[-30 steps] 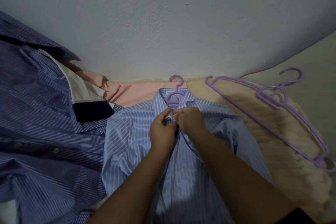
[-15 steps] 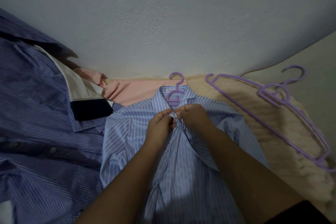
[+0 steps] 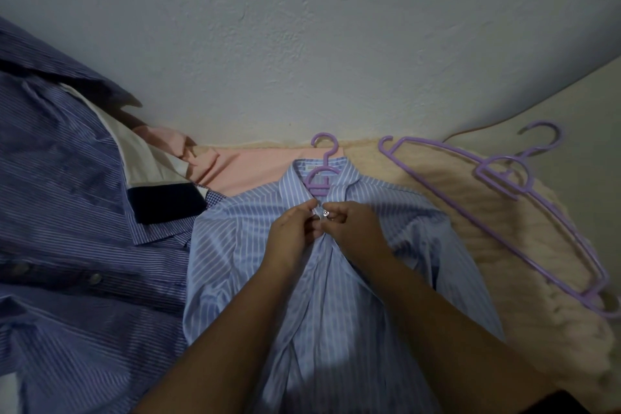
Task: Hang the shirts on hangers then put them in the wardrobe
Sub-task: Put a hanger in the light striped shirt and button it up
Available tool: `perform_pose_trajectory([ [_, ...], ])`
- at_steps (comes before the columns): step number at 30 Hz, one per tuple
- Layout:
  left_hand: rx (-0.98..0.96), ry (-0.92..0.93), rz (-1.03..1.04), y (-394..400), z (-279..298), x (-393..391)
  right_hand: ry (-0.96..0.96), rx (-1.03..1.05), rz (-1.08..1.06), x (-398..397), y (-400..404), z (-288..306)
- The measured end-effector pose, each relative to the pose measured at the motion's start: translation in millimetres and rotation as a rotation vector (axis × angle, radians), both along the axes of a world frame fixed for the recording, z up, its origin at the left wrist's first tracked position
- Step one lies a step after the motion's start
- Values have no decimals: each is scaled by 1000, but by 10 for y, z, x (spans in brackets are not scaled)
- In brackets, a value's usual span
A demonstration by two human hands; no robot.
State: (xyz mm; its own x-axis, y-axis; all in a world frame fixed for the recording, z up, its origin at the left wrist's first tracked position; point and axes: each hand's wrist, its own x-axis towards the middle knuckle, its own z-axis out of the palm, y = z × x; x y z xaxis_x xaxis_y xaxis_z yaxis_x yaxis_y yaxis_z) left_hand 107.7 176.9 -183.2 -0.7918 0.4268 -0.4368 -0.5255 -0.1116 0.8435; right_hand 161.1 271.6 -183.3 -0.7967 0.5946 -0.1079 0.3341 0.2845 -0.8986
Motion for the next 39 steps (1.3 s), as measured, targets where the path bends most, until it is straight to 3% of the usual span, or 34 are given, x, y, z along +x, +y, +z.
perform_pose_trajectory([
  [3, -25, 25, -12, 3, 1, -5, 17, 232, -6, -8, -21, -16],
  [7, -14, 80, -25, 7, 15, 9, 31, 320, -1, -29, -30, -39],
  [12, -123, 286, -95, 1, -79, 8, -15, 248, 28, -81, 13, 35],
  [19, -157, 312, -56, 0, -97, -5, -112, -24, 55, -92, 98, 88],
  [26, -185, 373, -63, 12, -113, 4, -21, 140, 59, -27, 39, 97],
  [29, -210, 375, -51, -11, -138, -13, -65, 155, 115, -41, 35, 100],
  [33, -165, 327, -33, -1, -138, -25, -139, 2, 86, -84, 117, 118],
  [39, -106, 248, -68, 2, -233, -107, -166, -10, 144, -115, 158, 115],
])
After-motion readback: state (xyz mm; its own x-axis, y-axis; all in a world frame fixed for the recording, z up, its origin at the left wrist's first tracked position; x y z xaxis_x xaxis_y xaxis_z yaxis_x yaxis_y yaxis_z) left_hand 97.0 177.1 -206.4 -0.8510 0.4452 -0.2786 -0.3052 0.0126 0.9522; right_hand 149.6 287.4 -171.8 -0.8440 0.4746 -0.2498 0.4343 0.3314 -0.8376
